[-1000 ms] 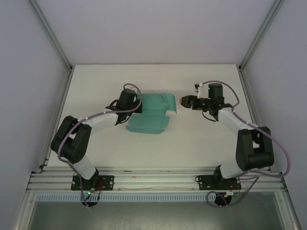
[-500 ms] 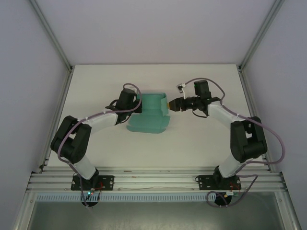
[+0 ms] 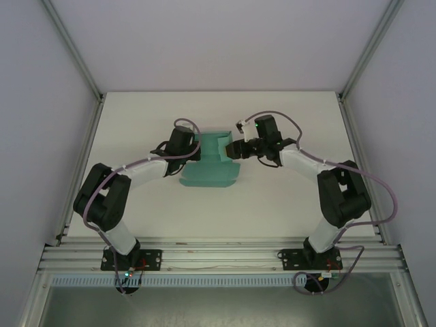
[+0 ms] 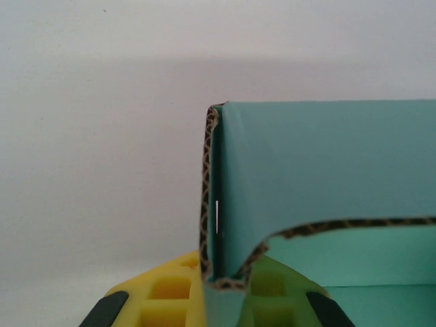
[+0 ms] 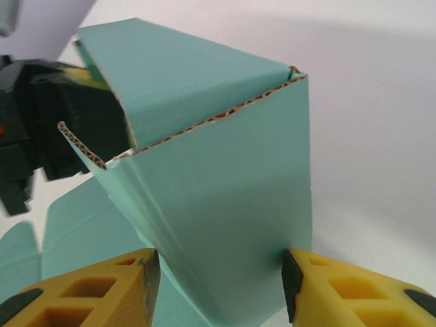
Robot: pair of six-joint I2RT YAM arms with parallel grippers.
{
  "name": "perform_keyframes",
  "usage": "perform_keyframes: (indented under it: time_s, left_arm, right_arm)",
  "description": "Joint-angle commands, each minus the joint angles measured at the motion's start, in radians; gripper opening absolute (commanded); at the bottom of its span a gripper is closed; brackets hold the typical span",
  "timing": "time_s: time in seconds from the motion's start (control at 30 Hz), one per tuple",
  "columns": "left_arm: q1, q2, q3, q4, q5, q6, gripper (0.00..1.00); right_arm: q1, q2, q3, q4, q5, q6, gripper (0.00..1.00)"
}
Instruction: Assemble paper box
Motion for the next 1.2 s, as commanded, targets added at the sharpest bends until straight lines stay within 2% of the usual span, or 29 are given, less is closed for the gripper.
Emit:
perform_keyframes:
  time_s: [0.0, 0.1, 0.2, 0.3, 0.37, 0.43, 0.53, 0.67, 0.93, 1.03, 1.17]
  left_arm:
    - [-0.008, -0.001, 0.035, -0.019, -0.015, -0.009, 0.0]
    - [-0.015, 0.0, 0.037, -0.02, -0.015, -0.01, 0.0]
    - [-0.027, 0.008, 0.047, -0.027, -0.019, -0.017, 0.0]
    - [-0.042, 0.015, 0.064, -0.035, -0.026, -0.017, 0.0]
    - [-0.049, 0.025, 0.079, -0.036, -0.027, -0.02, 0.0]
    - [-0.052, 0.037, 0.098, -0.054, -0.035, -0.026, 0.0]
    - [-0.057, 0.058, 0.129, -0.096, -0.062, -0.046, 0.0]
    - [-0.065, 0.071, 0.144, -0.104, -0.068, -0.061, 0.0]
    - [-0.066, 0.094, 0.193, -0.196, -0.15, -0.134, 0.0]
    - [-0.065, 0.104, 0.201, -0.2, -0.142, -0.146, 0.0]
    - [-0.065, 0.115, 0.211, -0.2, -0.128, -0.147, 0.0]
  right_arm:
    - [0.021, 0.015, 0.032, 0.059, 0.238, 0.072, 0.51]
    - [0.033, 0.036, 0.046, 0.066, 0.325, 0.094, 0.5]
    - [0.051, 0.067, 0.067, 0.06, 0.414, 0.117, 0.33]
    - [0.064, 0.1, 0.088, 0.04, 0.506, 0.128, 0.3]
    - [0.071, 0.123, 0.092, 0.049, 0.523, 0.146, 0.28]
    - [0.074, 0.134, 0.089, 0.063, 0.553, 0.162, 0.19]
    - [0.084, 0.149, 0.107, 0.042, 0.664, 0.177, 0.18]
    - [0.098, 0.194, 0.145, -0.029, 0.902, 0.247, 0.13]
    - [0.1, 0.31, 0.29, -0.361, 1.389, 0.362, 0.08]
    - [0.099, 0.326, 0.302, -0.386, 1.489, 0.374, 0.05]
    - [0.1, 0.323, 0.284, -0.309, 1.511, 0.352, 0.05]
